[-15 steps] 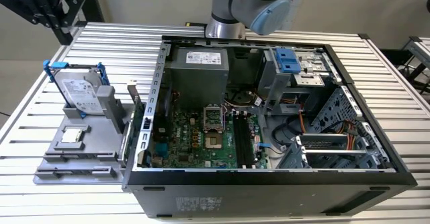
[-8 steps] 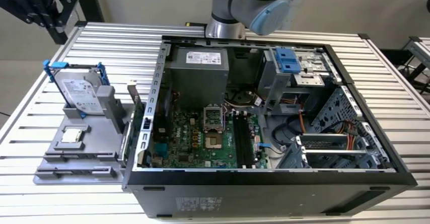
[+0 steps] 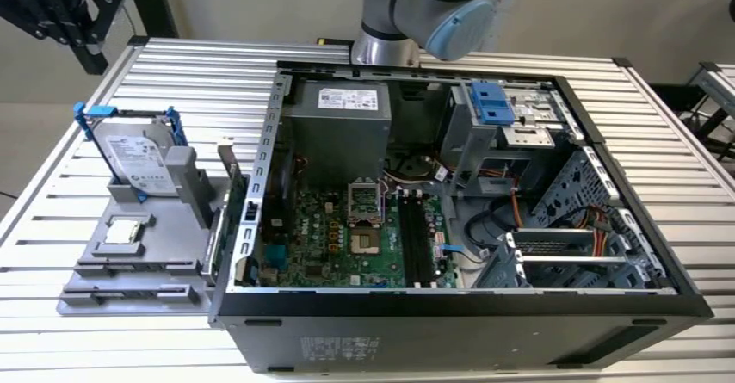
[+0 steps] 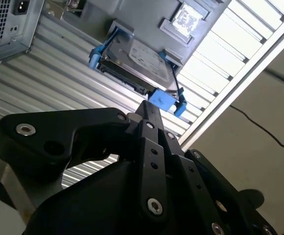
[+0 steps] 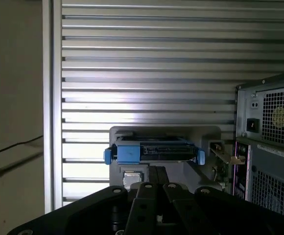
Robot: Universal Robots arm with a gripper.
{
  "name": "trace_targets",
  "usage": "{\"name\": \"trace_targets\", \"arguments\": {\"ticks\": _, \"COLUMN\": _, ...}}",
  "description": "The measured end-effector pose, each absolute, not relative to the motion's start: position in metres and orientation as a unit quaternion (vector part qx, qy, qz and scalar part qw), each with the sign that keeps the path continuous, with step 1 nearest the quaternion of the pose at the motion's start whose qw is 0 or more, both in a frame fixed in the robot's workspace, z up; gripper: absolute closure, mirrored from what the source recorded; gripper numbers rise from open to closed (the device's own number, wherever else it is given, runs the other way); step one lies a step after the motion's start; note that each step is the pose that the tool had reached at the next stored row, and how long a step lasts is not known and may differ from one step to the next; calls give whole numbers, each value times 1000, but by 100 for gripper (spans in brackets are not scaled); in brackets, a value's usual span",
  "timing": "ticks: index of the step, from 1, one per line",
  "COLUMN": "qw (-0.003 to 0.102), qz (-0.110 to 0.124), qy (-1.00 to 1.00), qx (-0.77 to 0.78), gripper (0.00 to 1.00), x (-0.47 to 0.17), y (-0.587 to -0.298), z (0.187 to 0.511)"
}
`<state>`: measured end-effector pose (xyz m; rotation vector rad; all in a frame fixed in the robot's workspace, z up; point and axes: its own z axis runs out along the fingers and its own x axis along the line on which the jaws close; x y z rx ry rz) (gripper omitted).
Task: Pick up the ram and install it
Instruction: 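Reach for the ram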
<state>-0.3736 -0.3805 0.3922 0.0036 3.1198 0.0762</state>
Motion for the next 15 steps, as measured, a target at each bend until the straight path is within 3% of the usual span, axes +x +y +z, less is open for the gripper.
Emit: {"name": "trace_targets", "arguments": {"ticks": 15, "qw": 10, "qz": 24, "qy": 1000, "qx": 1, "gripper": 100, "x": -374, "y": -399, "z": 392}}
